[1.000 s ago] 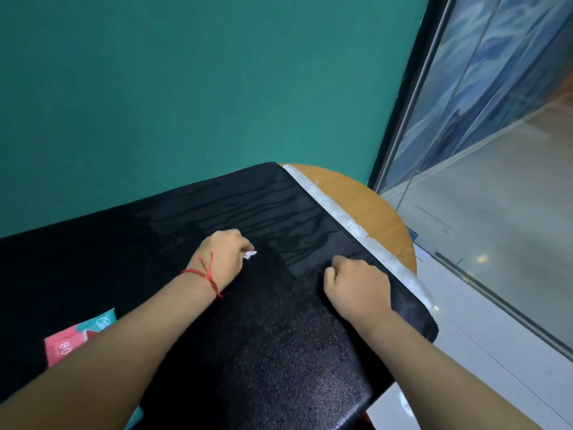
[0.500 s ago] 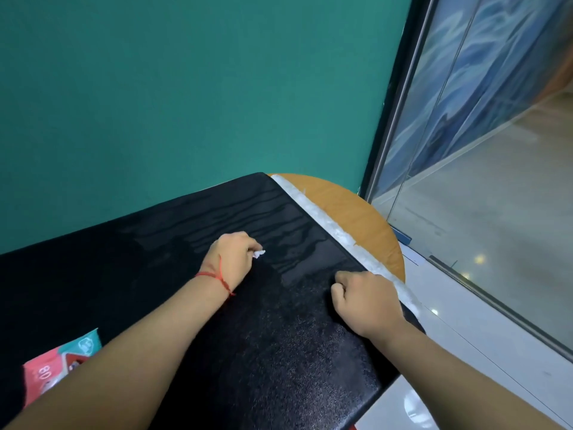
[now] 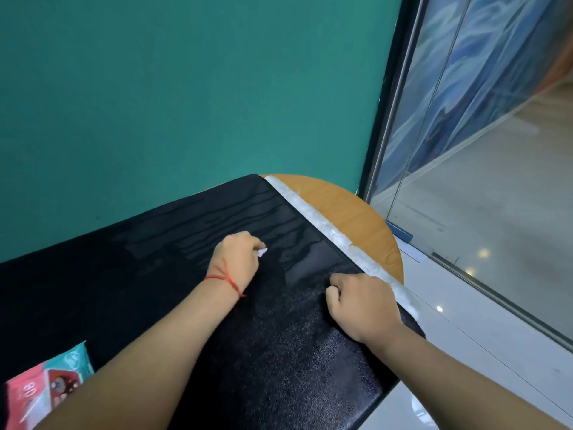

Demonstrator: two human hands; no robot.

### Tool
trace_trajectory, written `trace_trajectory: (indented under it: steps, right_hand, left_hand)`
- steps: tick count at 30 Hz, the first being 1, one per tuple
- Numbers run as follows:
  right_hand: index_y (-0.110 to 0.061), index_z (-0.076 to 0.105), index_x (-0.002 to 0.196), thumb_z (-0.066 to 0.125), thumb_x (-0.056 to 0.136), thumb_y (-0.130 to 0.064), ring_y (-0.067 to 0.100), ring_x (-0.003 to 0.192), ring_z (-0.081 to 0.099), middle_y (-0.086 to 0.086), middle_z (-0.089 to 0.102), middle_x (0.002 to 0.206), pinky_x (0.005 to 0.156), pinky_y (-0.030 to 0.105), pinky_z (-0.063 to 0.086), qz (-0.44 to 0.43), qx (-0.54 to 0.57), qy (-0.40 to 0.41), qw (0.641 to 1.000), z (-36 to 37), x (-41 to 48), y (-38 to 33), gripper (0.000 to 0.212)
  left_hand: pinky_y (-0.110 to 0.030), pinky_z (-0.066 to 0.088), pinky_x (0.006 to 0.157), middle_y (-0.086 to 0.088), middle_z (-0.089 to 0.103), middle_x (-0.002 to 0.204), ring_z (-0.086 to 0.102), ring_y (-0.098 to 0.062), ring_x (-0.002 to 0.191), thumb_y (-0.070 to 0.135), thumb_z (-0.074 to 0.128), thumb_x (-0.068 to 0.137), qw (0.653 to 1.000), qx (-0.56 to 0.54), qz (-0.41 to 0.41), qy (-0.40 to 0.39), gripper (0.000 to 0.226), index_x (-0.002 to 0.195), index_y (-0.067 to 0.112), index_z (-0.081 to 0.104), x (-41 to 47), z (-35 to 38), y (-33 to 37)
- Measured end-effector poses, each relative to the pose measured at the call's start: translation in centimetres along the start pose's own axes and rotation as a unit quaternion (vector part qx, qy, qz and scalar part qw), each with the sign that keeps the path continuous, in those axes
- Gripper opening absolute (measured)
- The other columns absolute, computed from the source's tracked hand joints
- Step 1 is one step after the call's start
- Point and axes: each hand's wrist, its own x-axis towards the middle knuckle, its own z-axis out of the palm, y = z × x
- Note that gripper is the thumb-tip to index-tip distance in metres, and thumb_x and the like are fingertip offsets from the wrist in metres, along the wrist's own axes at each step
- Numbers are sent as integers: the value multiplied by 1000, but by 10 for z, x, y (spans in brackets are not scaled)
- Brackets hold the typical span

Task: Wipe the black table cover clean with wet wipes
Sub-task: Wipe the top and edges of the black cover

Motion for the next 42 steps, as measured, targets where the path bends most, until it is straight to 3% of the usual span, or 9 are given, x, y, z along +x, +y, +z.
trace_trajectory:
  steps: [3,8,15,20,23,30,34,38,42]
  right_hand:
    - [-19,37,68,21,87,-43,25,61,52,-1,46,59,53,37,36,-2,4,4,1000,2,1,2,35]
    - [-18,36,67,21,86,-42,24,59,50,-1,45,58,53,36,33,-2,1,10,1000,3,1,1,34]
    - [-19,38,68,19,86,-44,27,63,53,0,44,60,56,38,43,6,7,-3,1000,1,2,-1,36]
    - [-18,38,69,20,87,-44,28,65,54,-1,49,63,56,37,38,3,4,2,1000,0,1,0,36]
    - [-18,40,70,24,89,-43,27,65,53,-1,51,64,56,37,35,3,3,3,1000,1,1,0,34]
    - [-18,39,69,25,88,-41,25,61,50,-1,47,60,54,36,33,5,13,0,1000,0,0,0,33]
    - [-20,36,66,25,88,-42,25,59,50,-2,46,58,53,36,35,3,21,9,1000,1,1,0,33]
    - [-21,35,65,28,89,-42,25,60,49,-3,47,60,54,36,34,-1,14,15,1000,2,1,1,32]
    - [-19,36,65,27,88,-41,24,58,48,-1,47,58,52,35,31,0,17,14,1000,3,2,1,32]
  left_hand:
    - [-36,53,82,-2,70,100,67,-30,97,3,59,86,999,22,1,-33,28,87,22,80,-8,7,30]
    - [-26,57,66,9,69,77,70,-17,72,10,63,75,993,-22,113,25,28,78,30,81,-74,10,20]
    - [-37,53,89,-1,72,108,67,-29,104,4,58,94,999,7,-32,10,33,101,25,83,7,4,19]
    - [-38,57,78,2,70,91,69,-26,89,15,53,82,997,-24,72,-29,28,83,25,80,-32,16,53]
    - [-29,58,73,8,71,82,71,-18,79,17,58,79,991,-44,129,11,28,84,30,83,-62,12,39]
    - [-38,54,89,1,72,107,67,-28,105,10,61,94,1000,-9,0,-9,28,100,26,84,21,16,33]
    - [-38,54,83,1,71,102,67,-27,97,7,59,89,999,-37,21,-34,27,86,24,80,8,21,65]
    - [-31,55,80,6,73,95,69,-20,92,18,57,85,992,-48,108,-35,28,89,29,82,-47,14,58]
    - [-31,50,85,4,73,105,68,-23,102,14,59,94,999,-10,37,-2,30,103,30,83,-12,9,43]
